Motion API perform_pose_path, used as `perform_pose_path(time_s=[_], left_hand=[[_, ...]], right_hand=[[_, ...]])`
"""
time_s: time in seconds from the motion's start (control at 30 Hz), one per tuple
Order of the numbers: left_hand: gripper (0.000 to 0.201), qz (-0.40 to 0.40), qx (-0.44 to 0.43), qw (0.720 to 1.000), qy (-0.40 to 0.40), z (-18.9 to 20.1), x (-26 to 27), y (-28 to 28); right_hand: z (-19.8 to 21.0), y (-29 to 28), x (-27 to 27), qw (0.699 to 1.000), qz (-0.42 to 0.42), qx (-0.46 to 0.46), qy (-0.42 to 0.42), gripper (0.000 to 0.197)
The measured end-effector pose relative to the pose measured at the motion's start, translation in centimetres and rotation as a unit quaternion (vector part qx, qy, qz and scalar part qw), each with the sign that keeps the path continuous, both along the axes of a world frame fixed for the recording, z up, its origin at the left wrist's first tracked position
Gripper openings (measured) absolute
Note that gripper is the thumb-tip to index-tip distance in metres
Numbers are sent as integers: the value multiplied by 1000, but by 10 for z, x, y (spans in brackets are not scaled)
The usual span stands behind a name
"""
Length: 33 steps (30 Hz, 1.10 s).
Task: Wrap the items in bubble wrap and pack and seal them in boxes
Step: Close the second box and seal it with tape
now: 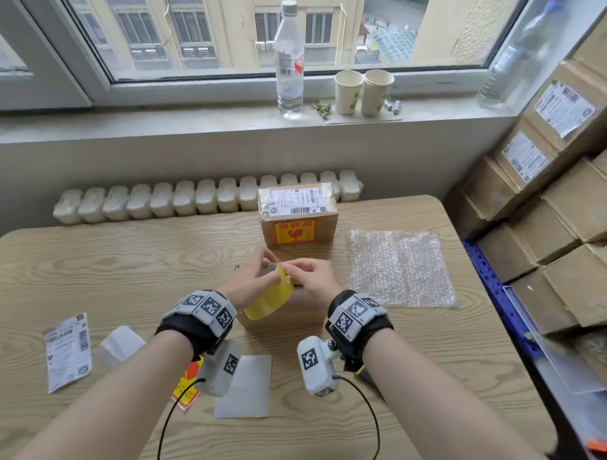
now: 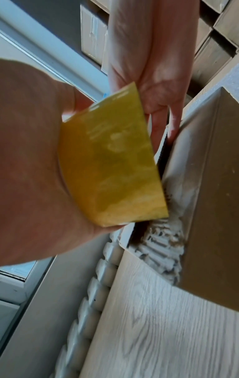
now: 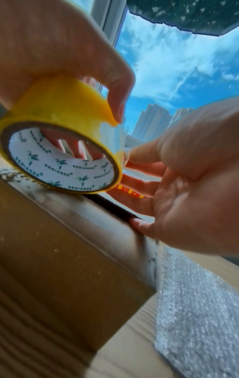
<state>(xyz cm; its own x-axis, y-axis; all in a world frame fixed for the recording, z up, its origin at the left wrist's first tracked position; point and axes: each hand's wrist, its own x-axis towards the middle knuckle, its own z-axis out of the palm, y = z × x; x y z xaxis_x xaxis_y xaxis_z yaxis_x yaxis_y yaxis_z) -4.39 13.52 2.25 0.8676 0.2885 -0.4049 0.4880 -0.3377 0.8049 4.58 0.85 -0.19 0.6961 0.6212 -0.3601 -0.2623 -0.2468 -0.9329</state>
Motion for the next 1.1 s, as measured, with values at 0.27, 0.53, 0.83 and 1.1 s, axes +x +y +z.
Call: perform_pose_path(time_s=[0.27, 0.53, 0.83, 1.1], left_hand=[[52, -8, 18, 1000, 6, -5, 6, 3], [48, 14, 35, 999, -21, -2, 5, 23], [54, 3, 6, 996, -88, -8, -1, 14], [39, 48, 12, 992, -118, -18, 0, 3]], right_hand=[[5, 0, 1, 959, 56, -155, -232, 15], [21, -18, 24, 999, -34, -28, -23, 14], [18, -7, 0, 999, 28, -31, 16, 22], [16, -8, -1, 998, 35, -43, -41, 23]])
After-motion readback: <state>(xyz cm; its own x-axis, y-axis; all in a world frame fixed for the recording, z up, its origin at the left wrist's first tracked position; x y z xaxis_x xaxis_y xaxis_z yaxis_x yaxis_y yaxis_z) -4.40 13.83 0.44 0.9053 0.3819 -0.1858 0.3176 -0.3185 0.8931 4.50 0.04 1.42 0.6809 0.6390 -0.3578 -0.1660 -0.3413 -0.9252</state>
